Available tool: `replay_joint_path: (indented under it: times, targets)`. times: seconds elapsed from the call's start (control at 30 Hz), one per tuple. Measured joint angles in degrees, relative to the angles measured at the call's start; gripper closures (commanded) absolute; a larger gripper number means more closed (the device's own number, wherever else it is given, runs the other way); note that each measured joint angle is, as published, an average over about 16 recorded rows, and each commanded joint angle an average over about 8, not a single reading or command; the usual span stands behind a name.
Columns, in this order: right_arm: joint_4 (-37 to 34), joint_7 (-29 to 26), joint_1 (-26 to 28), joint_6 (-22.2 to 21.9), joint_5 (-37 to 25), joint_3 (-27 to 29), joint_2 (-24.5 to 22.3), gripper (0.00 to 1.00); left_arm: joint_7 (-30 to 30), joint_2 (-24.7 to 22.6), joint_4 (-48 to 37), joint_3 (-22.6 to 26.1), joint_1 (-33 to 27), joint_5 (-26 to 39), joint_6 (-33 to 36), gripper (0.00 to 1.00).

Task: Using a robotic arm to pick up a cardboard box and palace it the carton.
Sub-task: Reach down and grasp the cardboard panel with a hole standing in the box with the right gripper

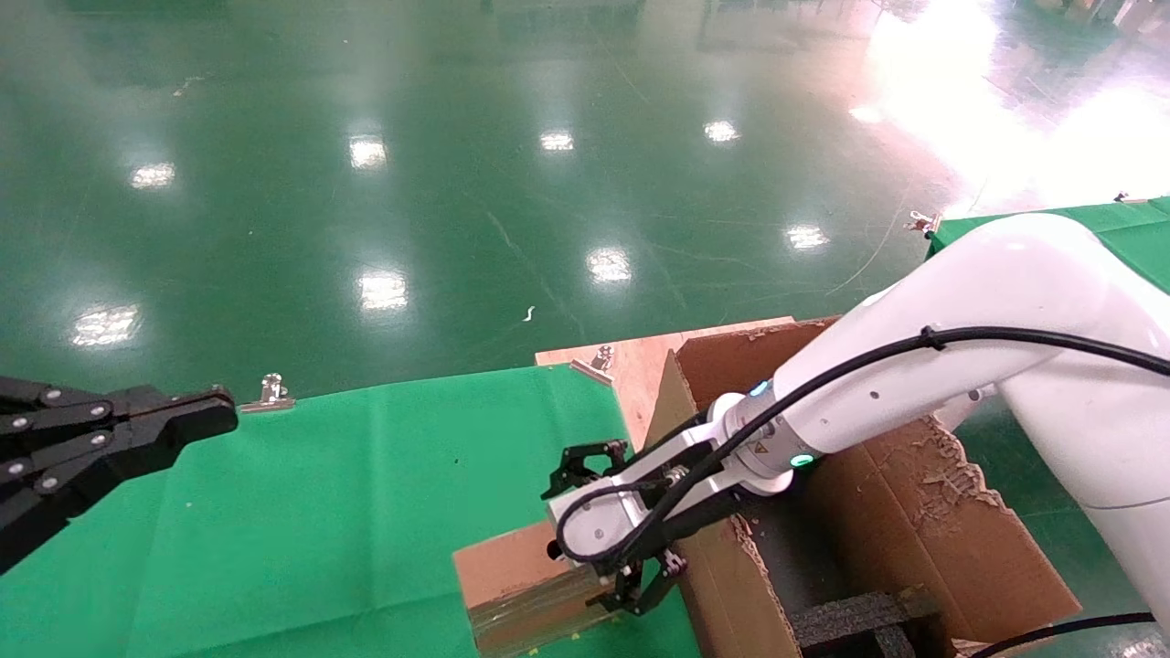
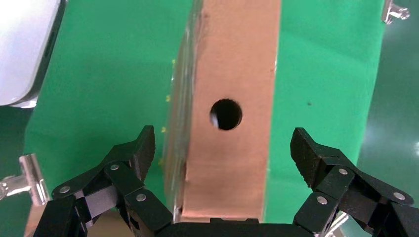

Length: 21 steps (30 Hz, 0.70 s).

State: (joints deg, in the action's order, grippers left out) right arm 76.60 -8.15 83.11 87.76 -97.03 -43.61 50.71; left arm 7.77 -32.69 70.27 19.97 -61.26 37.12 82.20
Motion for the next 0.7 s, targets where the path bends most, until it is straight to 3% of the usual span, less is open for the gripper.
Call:
replay_joint_path:
  times: [0.07,0.1,0.7]
  targets:
    - [0.0,0.1,0.1,-0.2,-0.2,-0.2,0.1,0.94,0.0,0.0,0.0,0.0,0.0,0.0,0.0,0.00]
    - [0.0,0.1,0.1,-0.2,-0.2,-0.3,0.1,1.00,0.0,0.0,0.0,0.0,0.0,0.0,0.0,0.00]
    - [0.0,0.2,0.0,-0.3,-0.1,-0.2,0.0,1.00,0.0,0.0,0.0,0.0,0.0,0.0,0.0,0.00]
